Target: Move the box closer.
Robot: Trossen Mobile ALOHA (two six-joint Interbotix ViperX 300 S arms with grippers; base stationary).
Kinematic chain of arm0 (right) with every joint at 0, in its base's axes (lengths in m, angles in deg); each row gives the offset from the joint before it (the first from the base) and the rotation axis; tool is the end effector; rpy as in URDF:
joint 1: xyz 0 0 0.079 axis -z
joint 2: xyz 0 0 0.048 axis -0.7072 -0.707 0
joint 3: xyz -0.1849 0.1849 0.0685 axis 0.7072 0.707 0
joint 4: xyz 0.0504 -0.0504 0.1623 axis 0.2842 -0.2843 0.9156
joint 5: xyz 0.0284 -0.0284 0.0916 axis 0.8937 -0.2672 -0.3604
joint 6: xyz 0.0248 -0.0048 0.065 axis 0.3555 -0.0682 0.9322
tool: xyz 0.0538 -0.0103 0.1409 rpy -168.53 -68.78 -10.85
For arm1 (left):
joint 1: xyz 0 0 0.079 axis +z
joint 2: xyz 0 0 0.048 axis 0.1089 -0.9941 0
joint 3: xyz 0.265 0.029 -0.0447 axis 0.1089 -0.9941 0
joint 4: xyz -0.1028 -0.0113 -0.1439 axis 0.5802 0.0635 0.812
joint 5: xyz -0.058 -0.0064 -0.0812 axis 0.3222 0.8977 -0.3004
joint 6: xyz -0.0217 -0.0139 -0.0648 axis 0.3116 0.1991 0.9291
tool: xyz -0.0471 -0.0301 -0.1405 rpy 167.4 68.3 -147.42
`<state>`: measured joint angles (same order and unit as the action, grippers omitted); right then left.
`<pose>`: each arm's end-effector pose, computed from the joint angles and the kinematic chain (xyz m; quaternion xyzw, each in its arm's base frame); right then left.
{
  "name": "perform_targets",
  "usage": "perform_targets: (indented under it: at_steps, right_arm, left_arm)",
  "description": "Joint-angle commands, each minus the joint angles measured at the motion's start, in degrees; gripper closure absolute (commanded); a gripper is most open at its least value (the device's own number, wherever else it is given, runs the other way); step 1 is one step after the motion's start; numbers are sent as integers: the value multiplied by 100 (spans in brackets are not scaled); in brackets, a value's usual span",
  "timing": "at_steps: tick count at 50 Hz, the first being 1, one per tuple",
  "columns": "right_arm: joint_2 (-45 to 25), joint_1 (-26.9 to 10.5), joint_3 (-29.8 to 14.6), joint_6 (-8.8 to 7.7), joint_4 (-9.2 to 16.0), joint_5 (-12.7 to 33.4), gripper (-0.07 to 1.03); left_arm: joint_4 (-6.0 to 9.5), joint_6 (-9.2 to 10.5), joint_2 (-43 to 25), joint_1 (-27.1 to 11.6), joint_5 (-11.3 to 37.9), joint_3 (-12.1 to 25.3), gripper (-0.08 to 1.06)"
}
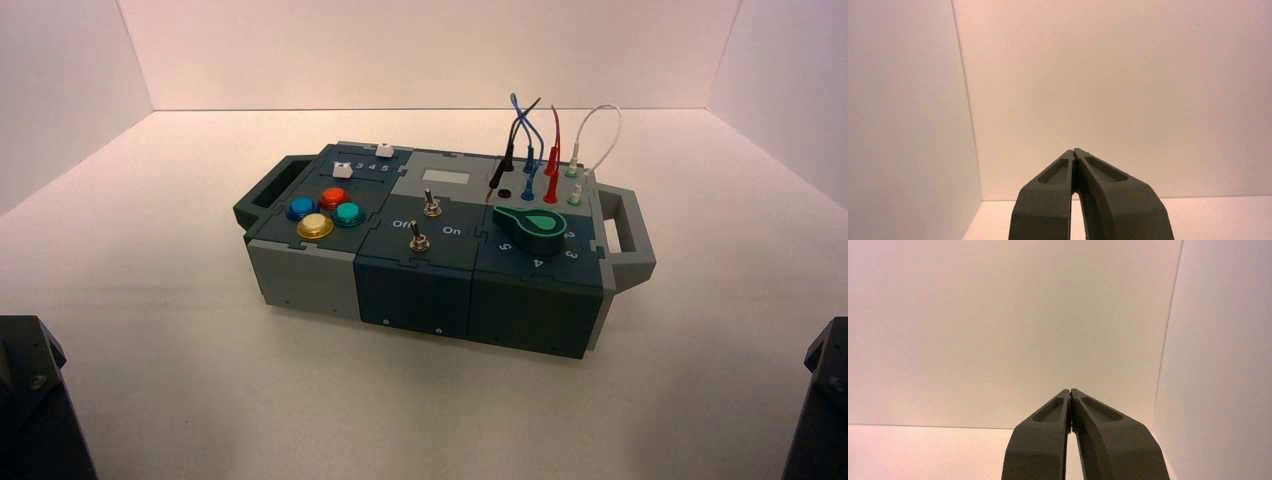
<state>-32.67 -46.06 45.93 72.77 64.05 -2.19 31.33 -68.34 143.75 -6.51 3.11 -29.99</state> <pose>0.3083 0.0052 0.2783 0.0001 -0.0261 0.0083 0.9996 0.3032 -0.0011 0.2770 0.0092 -0.0308 -0.0012 0.9995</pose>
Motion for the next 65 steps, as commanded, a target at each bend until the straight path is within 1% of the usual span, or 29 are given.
perform_targets:
  at_steps: [1,18,31,36,41,46,47,54,58,61,65]
  right_arm:
    - [-18,-18,-132,18,18,-26,98]
    - [-18,-26,-149,-18,18,141,98]
    - [-53,-26,-158,-18,18,158,98]
    - [-79,-35,-193,-18,18,325,99]
    - [-149,-132,-290,-18,18,554,98]
    - [-264,-316,-431,-18,18,835,99]
    - [-352,-413,-510,-18,35,1002,99]
    - [-791,-800,-800,-18,88,1556,99]
    - [-1134,-1020,-993,-18,123,1934,99]
    - [-1477,-1143,-1151,-18,149,2232,99]
    - [-1854,-1213,-1336,-18,185,2549,99]
  left_arm:
    - [0,-18,-26,0,-9,132,101]
    - [9,-26,-44,0,88,141,101]
    - [0,-26,-88,0,158,158,101]
    - [0,-26,-149,-53,272,202,101]
    - [0,-26,-281,-158,439,308,101]
    - [9,-26,-483,-343,642,431,101]
    - [9,-9,-598,-448,773,510,101]
    - [26,-9,-1072,-976,1310,853,101]
    - [26,-18,-1503,-1336,1670,1143,101]
    - [26,-18,-1802,-1538,1819,1327,101]
    - [26,-26,-2206,-1731,2021,1600,101]
